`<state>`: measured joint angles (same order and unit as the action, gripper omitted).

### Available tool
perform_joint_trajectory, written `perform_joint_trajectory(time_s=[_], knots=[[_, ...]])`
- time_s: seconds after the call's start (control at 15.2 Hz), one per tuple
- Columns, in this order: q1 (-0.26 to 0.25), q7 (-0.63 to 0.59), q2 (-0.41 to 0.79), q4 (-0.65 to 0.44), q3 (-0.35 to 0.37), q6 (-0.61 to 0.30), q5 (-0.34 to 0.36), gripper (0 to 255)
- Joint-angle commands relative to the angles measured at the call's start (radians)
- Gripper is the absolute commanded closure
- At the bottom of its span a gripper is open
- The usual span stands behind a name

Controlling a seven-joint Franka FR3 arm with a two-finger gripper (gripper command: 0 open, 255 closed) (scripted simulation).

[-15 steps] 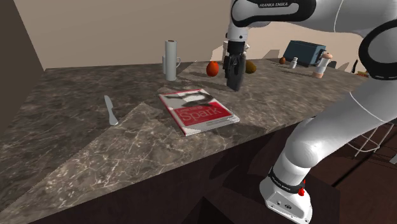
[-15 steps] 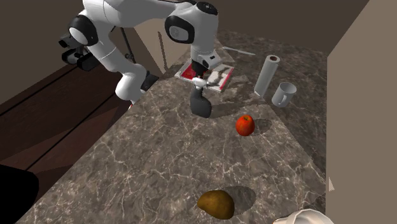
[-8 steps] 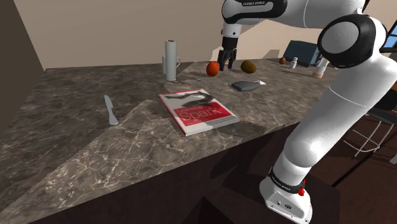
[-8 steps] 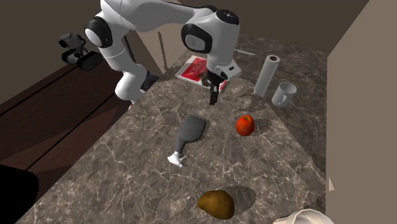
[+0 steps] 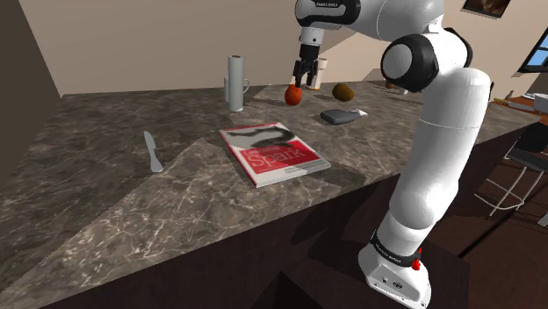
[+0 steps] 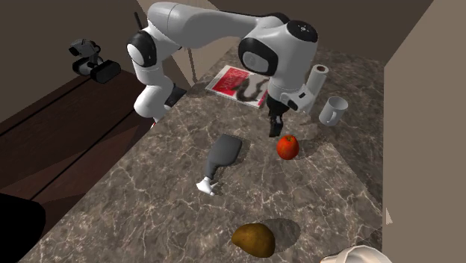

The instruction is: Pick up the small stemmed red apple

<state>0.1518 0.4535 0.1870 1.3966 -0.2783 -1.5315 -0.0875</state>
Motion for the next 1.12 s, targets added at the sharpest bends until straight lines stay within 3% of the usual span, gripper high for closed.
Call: perform_joint_trajectory(time_s=[0.0, 0.2, 0.73, 0.86, 0.92, 1.06], knots=[[0.031, 0.031, 0.103, -0.139, -0.01, 0.035, -0.038, 0], [0.097, 0.059, 0.282, -0.41, -0.011, 0.126, -0.101, 0], [0.072, 0.066, 0.227, -0.219, -0.01, -0.01, -0.084, 0], [0.072, 0.066, 0.227, -0.219, -0.01, -0.01, -0.084, 0], [0.073, 0.066, 0.229, -0.224, -0.009, -0.008, -0.085, 255], [0.073, 0.066, 0.229, -0.223, -0.009, -0.009, -0.085, 255]])
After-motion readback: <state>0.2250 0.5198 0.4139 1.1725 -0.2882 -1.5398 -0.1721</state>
